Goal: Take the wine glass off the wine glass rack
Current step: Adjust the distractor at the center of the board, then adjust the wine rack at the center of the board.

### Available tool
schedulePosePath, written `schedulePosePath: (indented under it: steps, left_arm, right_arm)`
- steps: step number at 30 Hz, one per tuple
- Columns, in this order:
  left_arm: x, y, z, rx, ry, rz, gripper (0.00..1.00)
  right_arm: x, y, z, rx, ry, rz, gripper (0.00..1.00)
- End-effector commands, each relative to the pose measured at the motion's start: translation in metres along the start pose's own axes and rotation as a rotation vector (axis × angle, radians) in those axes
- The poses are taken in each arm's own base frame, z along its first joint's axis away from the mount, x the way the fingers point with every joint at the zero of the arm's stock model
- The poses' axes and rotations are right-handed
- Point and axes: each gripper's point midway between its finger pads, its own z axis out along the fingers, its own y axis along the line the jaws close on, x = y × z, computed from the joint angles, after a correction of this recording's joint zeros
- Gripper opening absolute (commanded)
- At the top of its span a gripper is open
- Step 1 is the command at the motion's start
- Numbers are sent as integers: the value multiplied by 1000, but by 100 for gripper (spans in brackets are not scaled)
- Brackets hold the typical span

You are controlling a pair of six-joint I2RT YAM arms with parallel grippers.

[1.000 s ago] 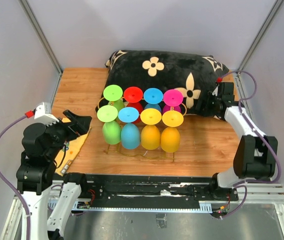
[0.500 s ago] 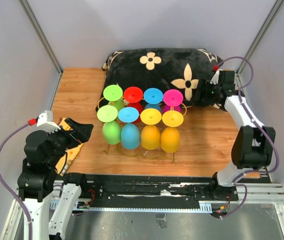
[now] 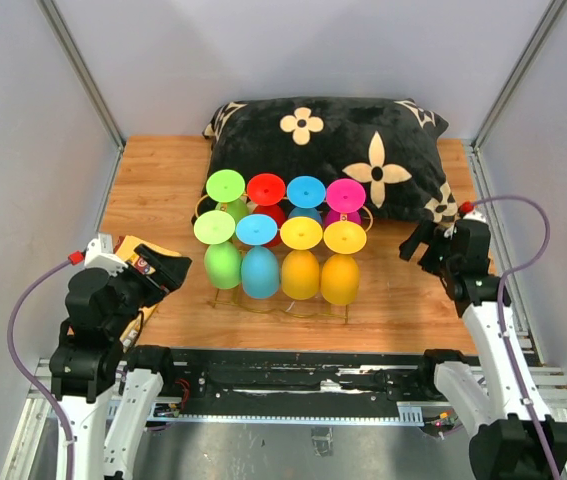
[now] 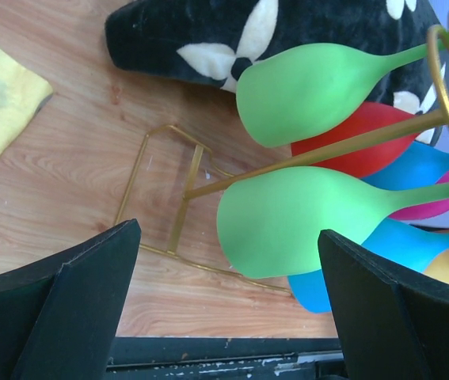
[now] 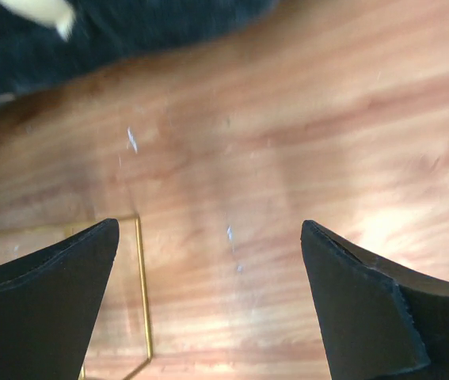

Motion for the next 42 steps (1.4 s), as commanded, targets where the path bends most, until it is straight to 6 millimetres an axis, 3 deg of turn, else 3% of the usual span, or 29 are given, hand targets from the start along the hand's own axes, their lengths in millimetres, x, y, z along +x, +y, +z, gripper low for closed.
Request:
schedulePosePath:
  steps: [1,5,10,15,27,36,42]
  left_arm:
    - [5,4,3,4,-15,-52,100]
    - [7,7,2,0,-19,-70,100]
    - [-1,7,-2,-12,-62,-70,100]
    - [-8,5,-6,-14,-88,-73,100]
    - [-13,3,-18,-20,-107,-77,100]
    - [-22,-6,-28,-5,-126,-57,100]
    - [-25,-9,-31,0,-127,-53,100]
  right_arm:
    - [52,21,-10,-132,142,156,100]
    - [92,52,-18,-338,299,231,94]
    - [137,71,-21,-463,475,216,91]
    - [159,90,-11,-502,573,200,87]
    - [160,120,44,-553,546,259,81]
    - [133,139,86,-525,433,227,77]
    - [123,152,103,-541,420,223,75]
